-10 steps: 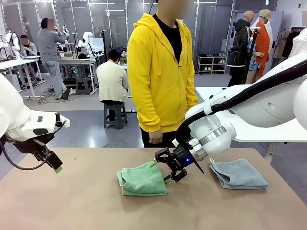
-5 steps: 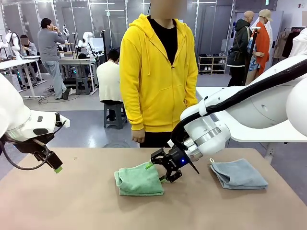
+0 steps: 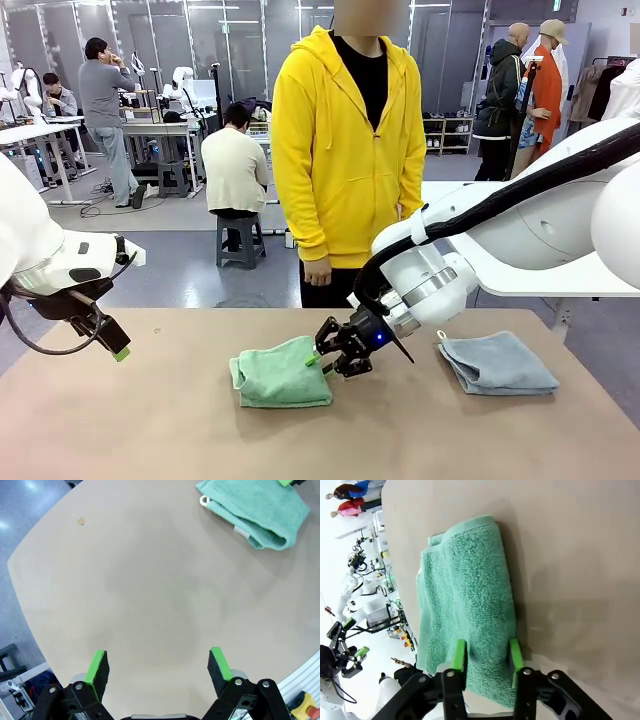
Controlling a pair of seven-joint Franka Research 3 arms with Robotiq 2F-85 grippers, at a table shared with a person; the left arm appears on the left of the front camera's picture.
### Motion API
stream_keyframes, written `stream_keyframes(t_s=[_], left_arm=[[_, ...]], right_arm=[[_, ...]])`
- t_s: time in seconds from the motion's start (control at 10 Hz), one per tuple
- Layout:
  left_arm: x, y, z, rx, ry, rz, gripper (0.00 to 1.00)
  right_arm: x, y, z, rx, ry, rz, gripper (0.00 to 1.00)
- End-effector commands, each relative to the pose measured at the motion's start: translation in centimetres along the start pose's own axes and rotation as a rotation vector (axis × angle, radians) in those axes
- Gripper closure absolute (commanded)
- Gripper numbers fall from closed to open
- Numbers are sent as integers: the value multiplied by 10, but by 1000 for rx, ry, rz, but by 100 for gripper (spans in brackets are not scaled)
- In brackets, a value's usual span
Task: Fold the towels and place them in the basket.
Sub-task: Stack the folded Towel with hook on the right side of the table.
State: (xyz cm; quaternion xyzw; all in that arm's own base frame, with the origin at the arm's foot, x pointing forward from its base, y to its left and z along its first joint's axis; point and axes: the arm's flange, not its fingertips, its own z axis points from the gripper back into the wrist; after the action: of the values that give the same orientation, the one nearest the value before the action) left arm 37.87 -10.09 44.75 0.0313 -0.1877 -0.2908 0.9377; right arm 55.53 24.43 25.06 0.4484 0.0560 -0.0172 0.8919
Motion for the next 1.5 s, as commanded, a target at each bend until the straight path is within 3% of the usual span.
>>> stream_keyframes(t_s=[0.0,0.6,0.7,1.1,1.2,1.4], left_arm=[[0,-1,1,10,2,1,0],[0,-1,1,10,2,1,0],[0,-1,1,10,2,1,0],[0,-1,1,10,2,1,0],[0,-1,1,10,2,1,0],[0,-1,1,10,2,1,0]], right_arm=[[0,3,0,-26,-15,23,97],[-10,10,4,-70,-22,36,100],[0,1,0,-21,-11,13,100],[0,1,0,-21,-11,13,100],[-1,2,1,-31,-11,20,94],[-13,29,38,-165,6,234,94]])
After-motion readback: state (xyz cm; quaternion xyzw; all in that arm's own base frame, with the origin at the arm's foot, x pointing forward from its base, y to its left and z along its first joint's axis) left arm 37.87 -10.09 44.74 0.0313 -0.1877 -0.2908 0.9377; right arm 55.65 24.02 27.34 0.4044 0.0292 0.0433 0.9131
